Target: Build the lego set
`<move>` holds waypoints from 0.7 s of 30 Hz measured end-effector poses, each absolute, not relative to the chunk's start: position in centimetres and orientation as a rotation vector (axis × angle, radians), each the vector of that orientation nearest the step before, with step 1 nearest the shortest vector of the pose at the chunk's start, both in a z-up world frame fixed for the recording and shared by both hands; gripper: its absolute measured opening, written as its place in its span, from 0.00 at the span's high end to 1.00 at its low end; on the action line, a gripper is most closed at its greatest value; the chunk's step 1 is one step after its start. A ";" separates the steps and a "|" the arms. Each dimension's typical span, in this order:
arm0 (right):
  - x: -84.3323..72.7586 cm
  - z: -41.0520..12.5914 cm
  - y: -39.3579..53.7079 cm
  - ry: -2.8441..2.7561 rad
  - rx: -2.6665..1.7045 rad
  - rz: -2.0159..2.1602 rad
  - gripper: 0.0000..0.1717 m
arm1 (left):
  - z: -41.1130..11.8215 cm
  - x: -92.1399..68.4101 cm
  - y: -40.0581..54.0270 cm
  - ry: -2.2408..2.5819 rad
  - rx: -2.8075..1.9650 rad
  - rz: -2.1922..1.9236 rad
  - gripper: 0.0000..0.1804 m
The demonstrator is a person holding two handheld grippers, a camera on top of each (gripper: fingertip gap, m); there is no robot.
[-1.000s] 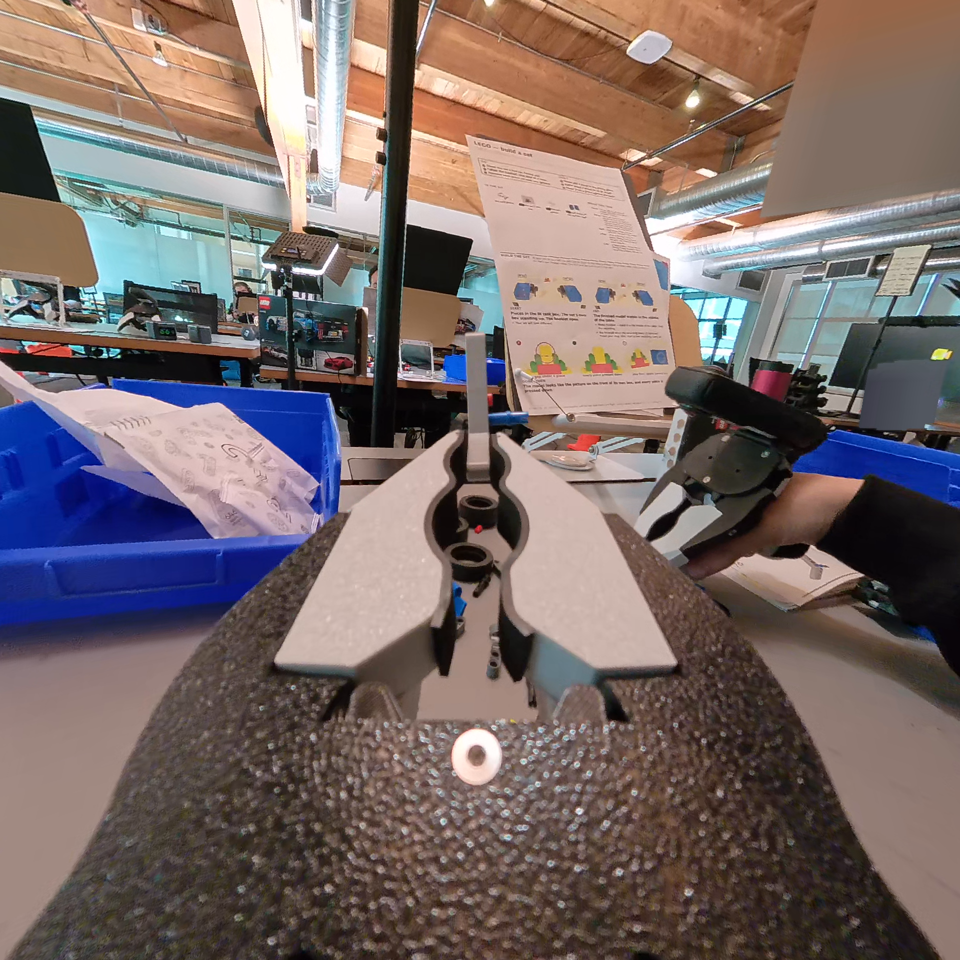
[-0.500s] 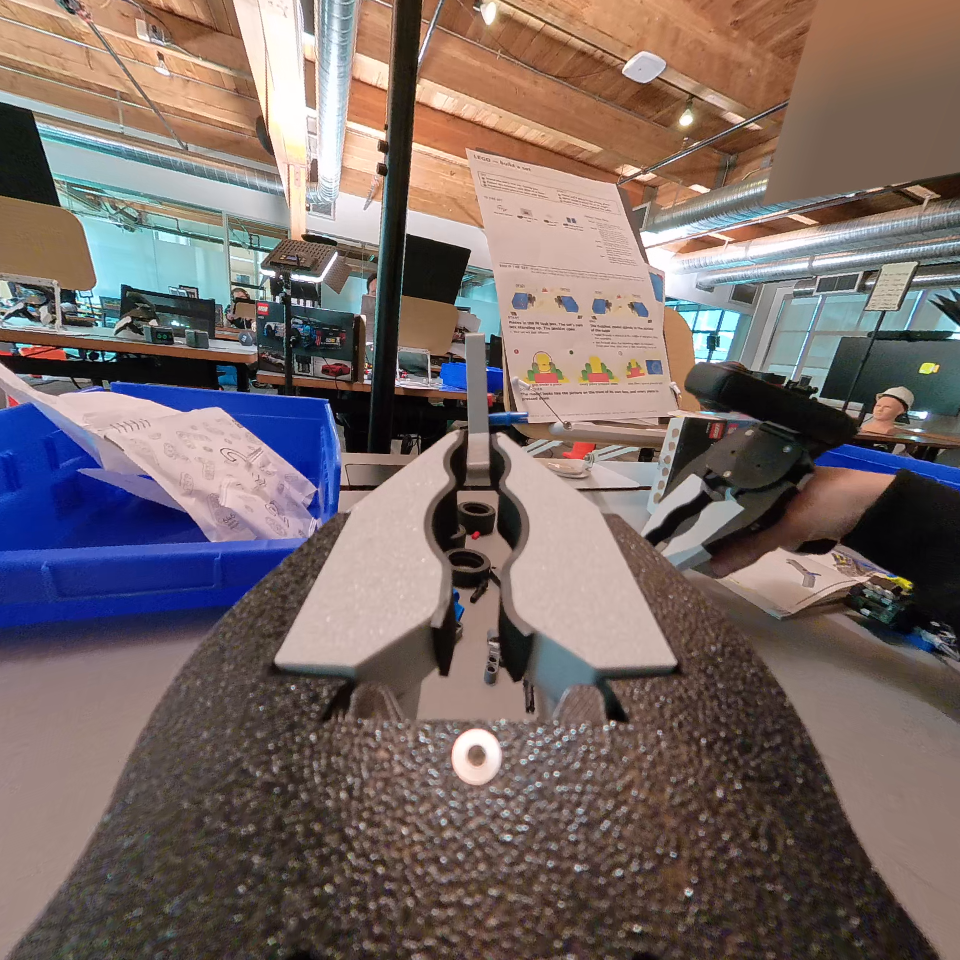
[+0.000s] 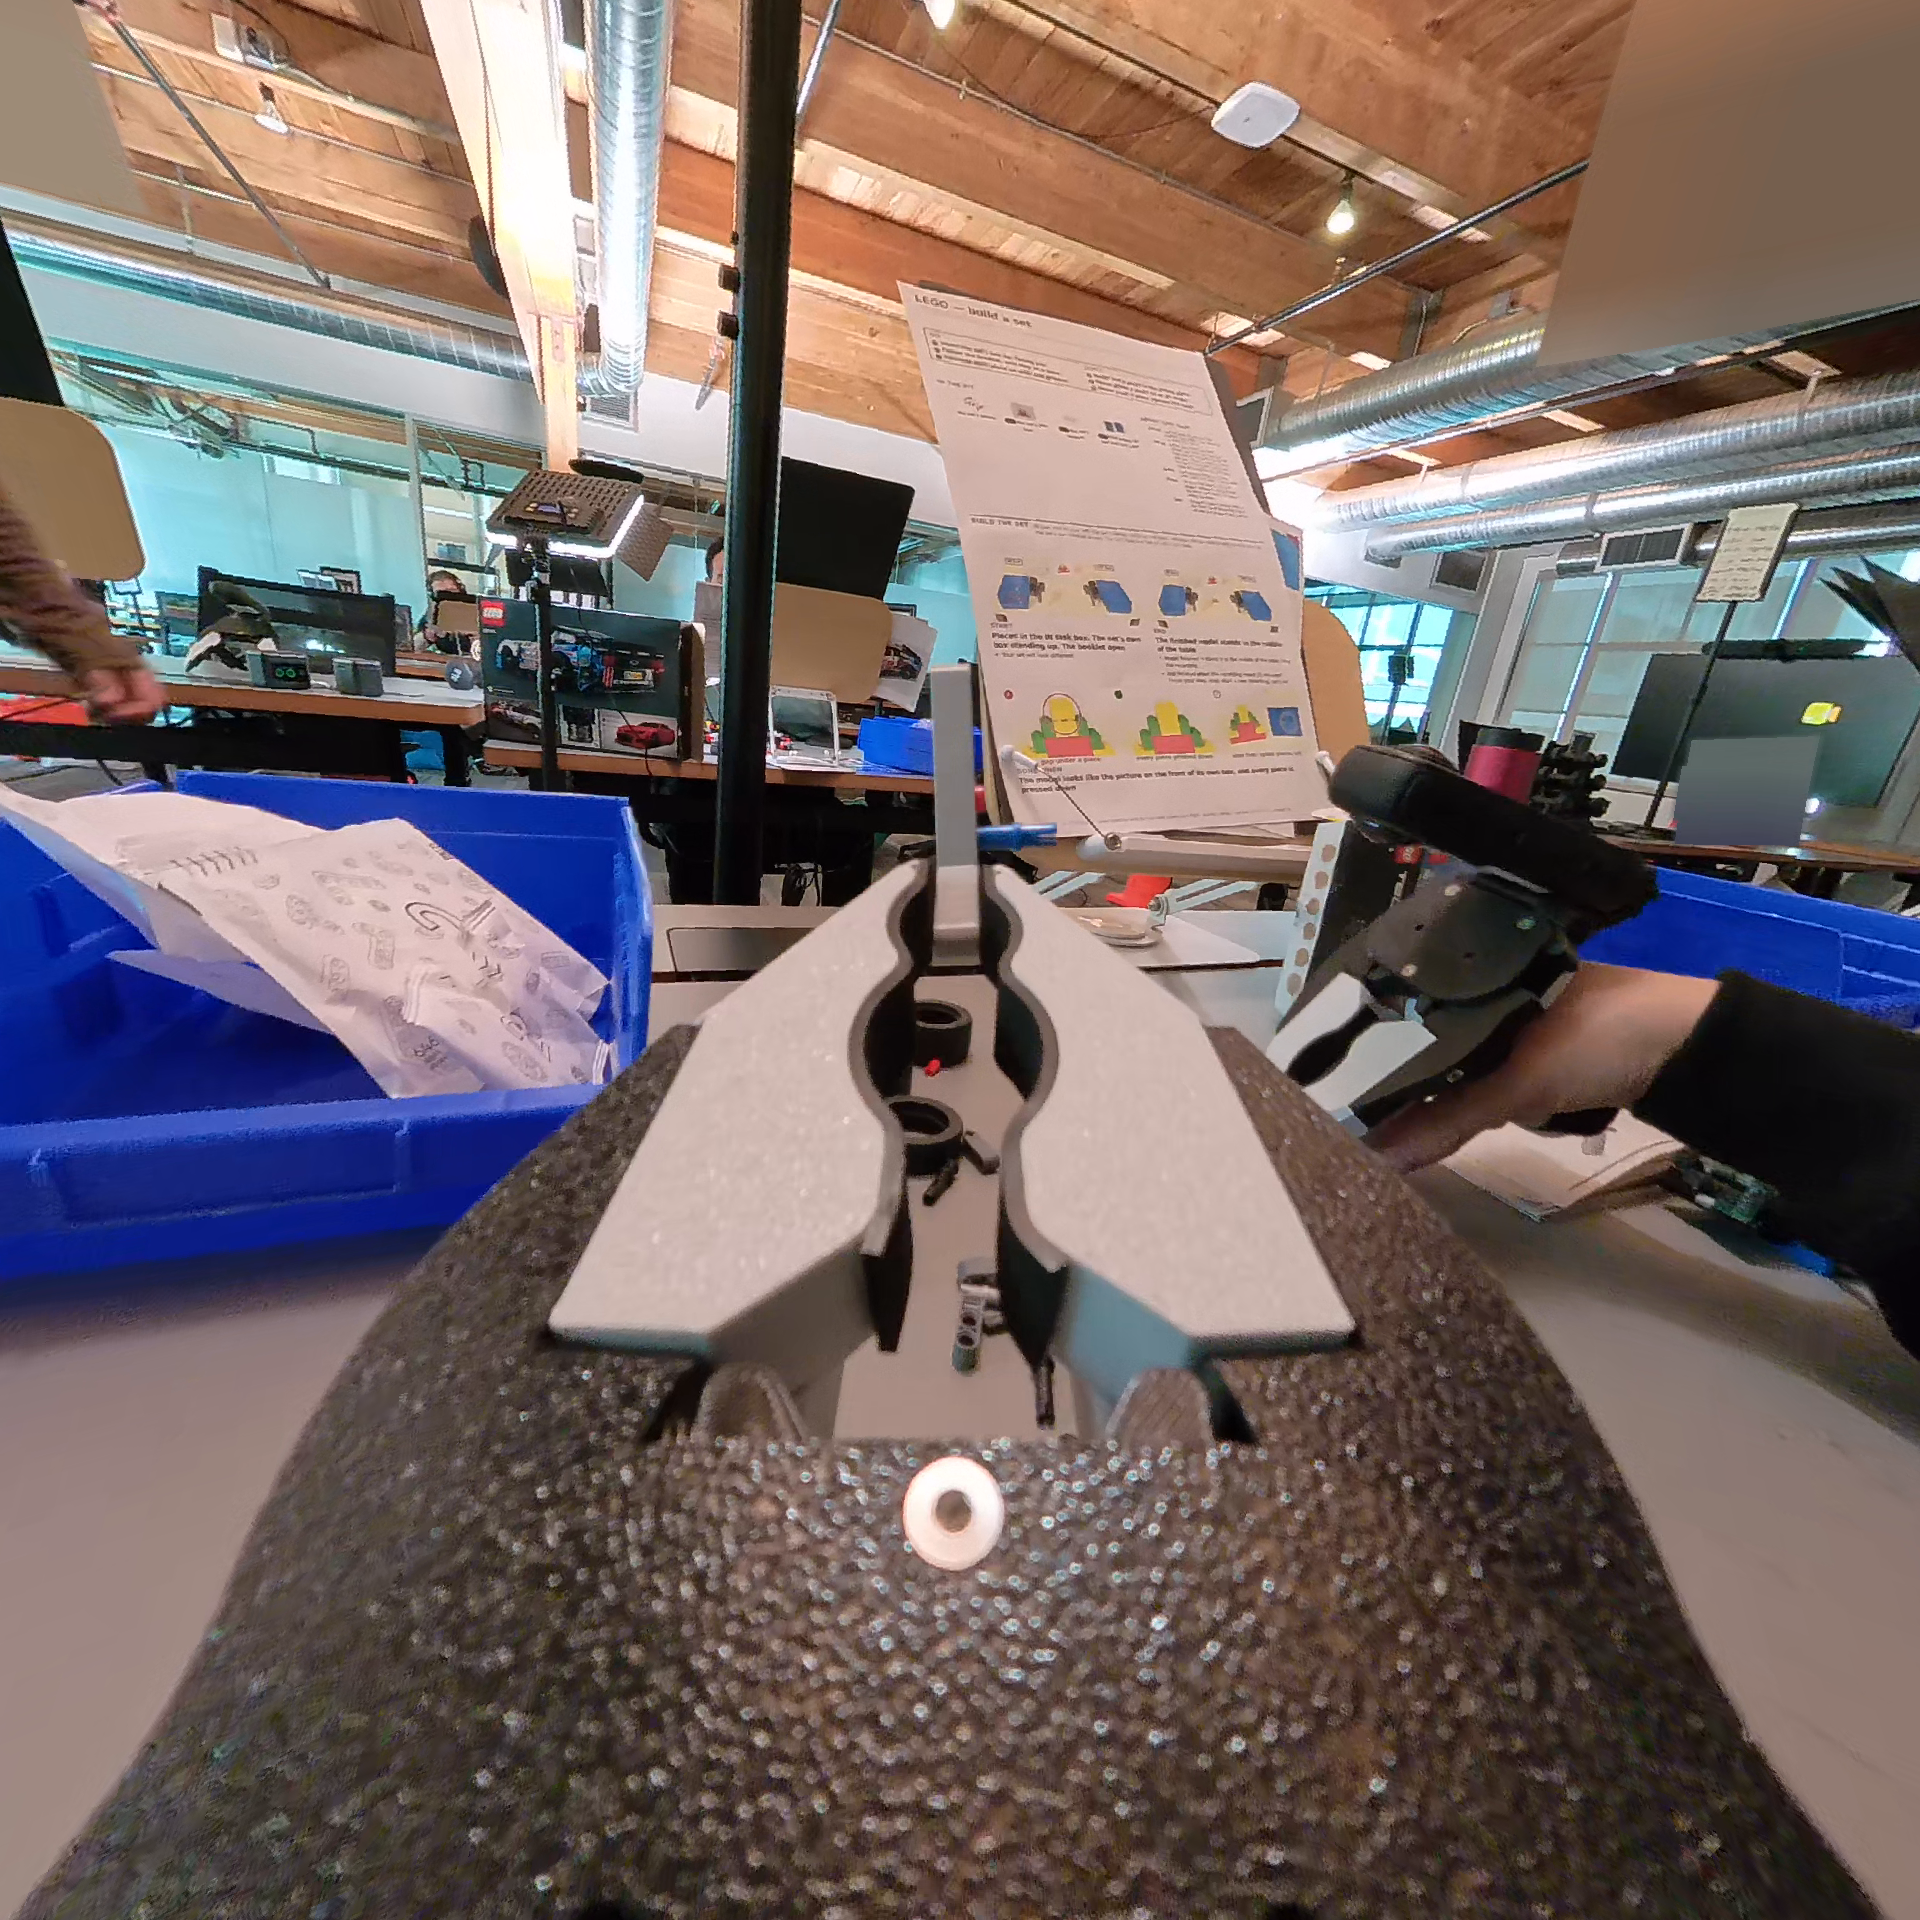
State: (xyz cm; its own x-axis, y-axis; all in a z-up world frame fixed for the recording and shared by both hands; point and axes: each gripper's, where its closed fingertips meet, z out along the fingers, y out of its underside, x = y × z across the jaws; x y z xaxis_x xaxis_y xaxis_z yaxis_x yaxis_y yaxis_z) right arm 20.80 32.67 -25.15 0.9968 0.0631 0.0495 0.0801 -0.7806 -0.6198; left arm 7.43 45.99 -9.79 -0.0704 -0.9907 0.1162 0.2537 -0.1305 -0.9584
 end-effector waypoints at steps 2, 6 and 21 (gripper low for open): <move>20.8 -25.0 32.6 -0.074 -2.446 -0.079 0.99 | -9.8 7.6 45.7 1.006 -1.069 -1.453 0.98; 19.4 -20.0 32.0 0.064 -2.238 -0.231 0.99 | -10.0 8.1 44.6 1.079 -1.043 -1.427 0.97; 11.0 -19.3 17.4 0.125 -2.038 -0.270 0.98 | -13.0 13.5 24.1 1.860 -0.792 -1.461 0.97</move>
